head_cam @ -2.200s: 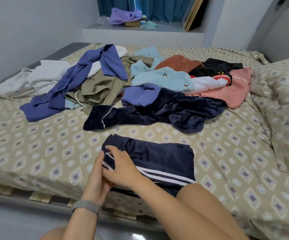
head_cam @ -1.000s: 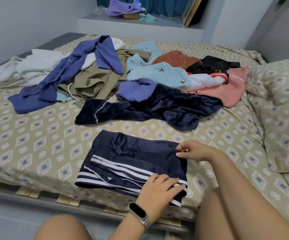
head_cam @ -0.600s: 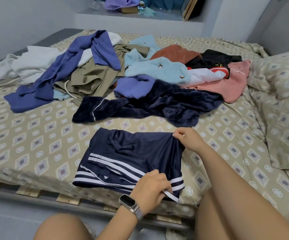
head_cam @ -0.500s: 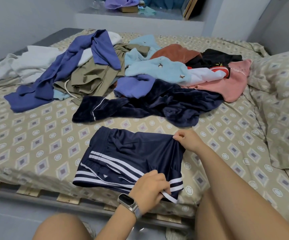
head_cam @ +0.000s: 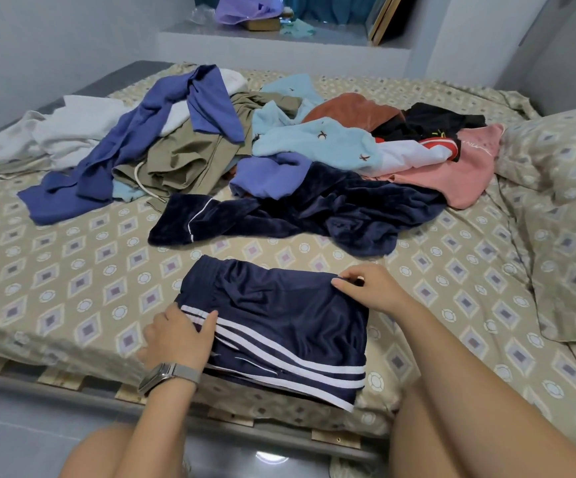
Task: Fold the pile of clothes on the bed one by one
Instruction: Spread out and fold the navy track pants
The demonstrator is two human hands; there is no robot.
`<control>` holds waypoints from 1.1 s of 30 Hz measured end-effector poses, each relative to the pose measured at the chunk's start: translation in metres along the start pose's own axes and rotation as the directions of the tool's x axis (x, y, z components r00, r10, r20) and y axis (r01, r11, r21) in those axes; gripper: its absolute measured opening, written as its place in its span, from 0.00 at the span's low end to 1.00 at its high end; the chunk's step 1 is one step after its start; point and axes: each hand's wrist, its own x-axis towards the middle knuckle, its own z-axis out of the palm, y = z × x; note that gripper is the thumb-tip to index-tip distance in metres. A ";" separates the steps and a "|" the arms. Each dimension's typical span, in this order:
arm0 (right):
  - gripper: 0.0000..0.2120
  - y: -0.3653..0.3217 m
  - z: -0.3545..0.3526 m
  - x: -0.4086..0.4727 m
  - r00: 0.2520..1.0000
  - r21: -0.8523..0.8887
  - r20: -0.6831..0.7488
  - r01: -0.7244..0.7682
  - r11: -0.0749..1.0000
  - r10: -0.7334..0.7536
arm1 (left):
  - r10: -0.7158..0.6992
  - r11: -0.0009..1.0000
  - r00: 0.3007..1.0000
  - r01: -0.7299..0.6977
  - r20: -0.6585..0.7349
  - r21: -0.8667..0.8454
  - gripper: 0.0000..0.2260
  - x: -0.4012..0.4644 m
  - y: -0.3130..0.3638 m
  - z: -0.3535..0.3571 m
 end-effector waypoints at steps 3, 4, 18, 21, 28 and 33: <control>0.13 -0.005 0.008 0.008 0.999 -0.042 -0.007 -0.043 0.998 0.043 | 0.064 0.982 0.998 -0.061 0.008 -0.179 0.23 0.008 -0.010 0.001; 0.13 -0.005 0.009 0.010 0.996 -0.051 -0.028 -0.081 0.995 0.080 | 0.074 0.957 0.997 -0.069 0.008 -0.283 0.21 0.010 -0.013 0.000; 0.17 -0.071 0.060 0.034 0.990 -0.116 -0.031 0.132 0.984 -0.137 | 0.026 0.877 0.989 0.048 0.147 -0.478 0.16 0.026 -0.006 -0.019; 0.15 -0.087 0.080 0.045 0.972 -0.062 0.039 0.232 0.971 -0.230 | 0.048 0.878 0.965 0.083 0.259 -0.472 0.16 0.039 -0.011 -0.021; 0.12 -0.097 0.089 0.071 0.987 -0.004 -0.015 0.160 0.987 -0.160 | 0.031 0.914 0.943 0.107 0.331 -0.390 0.18 0.065 -0.030 -0.019; 0.09 -0.090 0.097 0.068 0.979 -0.107 0.036 0.205 0.973 -0.202 | 0.030 0.976 0.995 -0.009 0.093 -0.217 0.17 0.064 -0.024 -0.008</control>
